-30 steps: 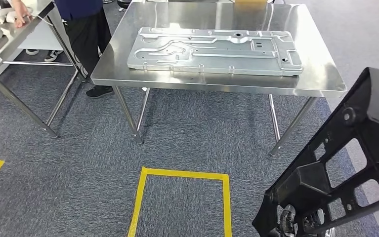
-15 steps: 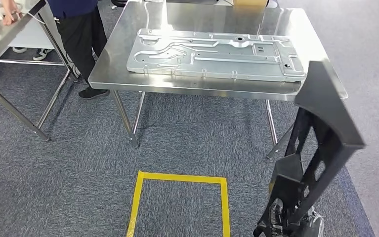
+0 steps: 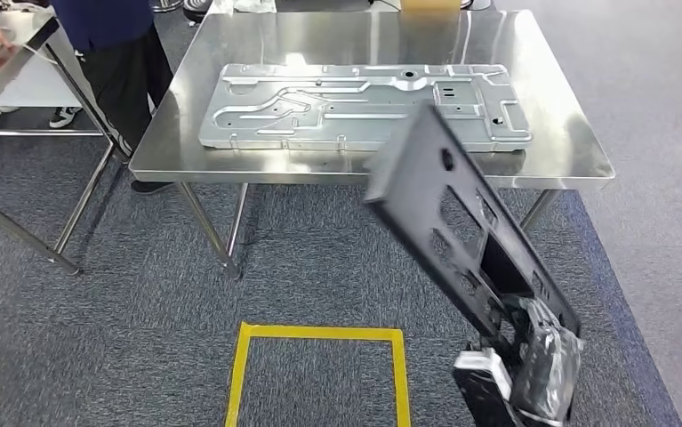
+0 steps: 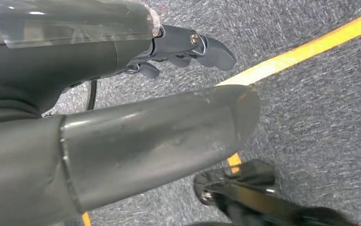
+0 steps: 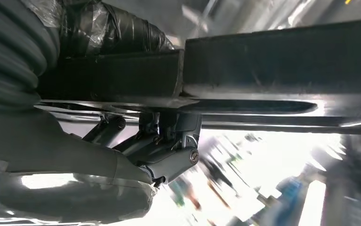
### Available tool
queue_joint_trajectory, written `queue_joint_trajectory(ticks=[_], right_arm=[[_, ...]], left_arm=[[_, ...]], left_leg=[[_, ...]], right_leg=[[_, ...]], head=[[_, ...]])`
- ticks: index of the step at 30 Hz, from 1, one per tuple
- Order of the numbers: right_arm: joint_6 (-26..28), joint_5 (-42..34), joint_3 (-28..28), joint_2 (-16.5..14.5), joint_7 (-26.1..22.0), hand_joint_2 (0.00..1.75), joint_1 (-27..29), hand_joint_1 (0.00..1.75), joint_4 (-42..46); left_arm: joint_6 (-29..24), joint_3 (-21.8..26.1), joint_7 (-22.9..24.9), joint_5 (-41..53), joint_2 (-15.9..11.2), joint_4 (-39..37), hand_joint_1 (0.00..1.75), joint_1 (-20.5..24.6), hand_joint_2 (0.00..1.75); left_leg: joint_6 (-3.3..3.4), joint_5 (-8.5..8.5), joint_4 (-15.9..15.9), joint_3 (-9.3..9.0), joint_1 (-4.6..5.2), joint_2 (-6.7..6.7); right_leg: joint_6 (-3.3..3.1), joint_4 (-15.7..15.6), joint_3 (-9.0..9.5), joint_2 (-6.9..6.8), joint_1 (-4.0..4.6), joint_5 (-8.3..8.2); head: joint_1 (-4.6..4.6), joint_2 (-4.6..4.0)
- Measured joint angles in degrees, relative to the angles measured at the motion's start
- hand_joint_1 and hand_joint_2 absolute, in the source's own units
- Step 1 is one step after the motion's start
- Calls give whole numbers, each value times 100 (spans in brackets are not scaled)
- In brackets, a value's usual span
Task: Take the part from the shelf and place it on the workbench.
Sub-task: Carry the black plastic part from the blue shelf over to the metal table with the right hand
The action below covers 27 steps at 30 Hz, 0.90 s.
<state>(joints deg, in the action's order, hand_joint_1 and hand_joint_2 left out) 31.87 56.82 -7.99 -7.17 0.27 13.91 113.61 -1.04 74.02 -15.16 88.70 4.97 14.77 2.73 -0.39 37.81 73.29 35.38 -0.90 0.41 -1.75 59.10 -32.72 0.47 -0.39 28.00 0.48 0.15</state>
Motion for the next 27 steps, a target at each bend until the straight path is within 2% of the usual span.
queue_joint_trajectory(ticks=[1,2,4,6,8,10,11,12,15,16,17,18,19,21,22,23,25,26,27], right_arm=[[-47,296,-23,44,43,175,-171,175,-101],[-99,567,-55,87,93,175,-344,175,-208],[-168,949,-134,156,191,175,-676,175,-413],[-177,1132,-212,204,248,175,-958,175,-587],[-178,1199,-264,240,275,175,-1135,175,-711],[-177,1223,-290,279,284,175,-1223,175,-787],[-176,1232,-296,300,283,175,-1263,175,-815],[-175,1235,-304,321,282,175,-1300,175,-841],[-175,1238,-327,374,283,175,-1353,175,-922],[-175,1238,-331,390,283,175,-1354,175,-950],[-175,1238,-332,402,283,175,-1354,175,-972],[-175,1238,-333,410,283,175,-1354,175,-990],[-175,1238,-333,418,283,175,-1356,175,-1003],[-175,1238,-335,433,283,175,-1362,175,-1030],[-176,1244,-338,439,286,175,-1365,175,-1039],[-182,1264,-341,443,298,175,-1371,175,-1050],[-236,1402,-358,451,363,175,-1431,175,-1067],[-296,1530,-375,459,423,175,-1511,175,-1092],[-383,1691,-400,471,496,175,-1633,175,-1138]], left_arm=[[14,-15,14,25,-14,-6,0,-9,0],[25,-33,25,48,-32,-11,0,-15,0],[37,-69,37,76,-70,-19,0,-20,0],[43,-93,41,84,-105,-27,0,-13,0],[44,-116,46,87,-127,-34,0,-16,0],[44,-139,49,88,-132,-37,0,-23,0],[44,-147,49,88,-131,-39,0,-22,0],[44,-155,49,89,-131,-40,0,-16,0],[44,-177,49,90,-132,-43,0,-14,0],[45,-181,49,90,-132,-44,0,-19,0],[45,-182,49,90,-132,-48,0,-25,0],[45,-183,49,90,-131,-55,0,-30,0],[45,-184,49,90,-129,-62,0,-34,0],[45,-185,50,90,-128,-73,0,-25,0],[45,-185,50,90,-128,-74,0,-21,0],[45,-185,50,90,-128,-74,0,-15,0],[49,-194,49,90,-130,-75,0,-11,0],[57,-207,45,90,-130,-79,0,-2,0],[70,-227,41,91,-131,-83,0,10,0]], left_leg=[[6,-47,43,123,3,-1],[25,-223,-116,153,9,-2],[110,-793,-795,24,43,-6],[194,-1048,-1258,-66,97,-12],[255,-1050,-1370,-84,125,-23],[305,-1124,-1469,-206,92,-37],[322,-1127,-1512,-280,73,-42],[337,-1122,-1546,-340,59,-45],[356,-1041,-1561,-425,59,-49],[348,-999,-1560,-467,57,-53],[334,-952,-1559,-525,52,-58],[315,-898,-1559,-597,46,-62],[290,-838,-1562,-661,41,-64],[223,-739,-1561,-762,42,-70],[184,-703,-1554,-796,47,-69],[143,-687,-1541,-830,54,-69],[76,-656,-1452,-842,49,-62],[55,-628,-1300,-770,42,-62],[42,-550,-1033,-619,32,-62]], right_leg=[[-2,0,46,17,12,36],[-1,1,102,31,25,75],[11,-1,218,44,43,157],[57,-8,274,51,51,221],[130,23,300,50,58,227],[195,123,319,31,60,240],[227,254,266,22,53,288],[263,484,138,13,40,386],[359,1351,-490,-3,-15,743],[379,1431,-626,-10,-33,737],[390,1324,-667,-18,-46,615],[393,1038,-616,-28,-55,376],[379,674,-520,-40,-57,83],[307,169,-388,-63,-26,-207],[254,90,-371,-66,-11,-244],[203,87,-367,-65,3,-203],[110,54,-292,-51,-11,-227],[72,32,-249,-47,-18,-209],[39,15,-210,-42,-27,-194]], head=[[-1,0],[-1,0],[1,0],[-1,0],[-4,0],[-4,0],[-3,0],[-2,0],[1,0],[1,0],[1,0],[1,0],[1,0],[1,0],[2,0],[2,0],[4,0],[2,0],[1,0]])
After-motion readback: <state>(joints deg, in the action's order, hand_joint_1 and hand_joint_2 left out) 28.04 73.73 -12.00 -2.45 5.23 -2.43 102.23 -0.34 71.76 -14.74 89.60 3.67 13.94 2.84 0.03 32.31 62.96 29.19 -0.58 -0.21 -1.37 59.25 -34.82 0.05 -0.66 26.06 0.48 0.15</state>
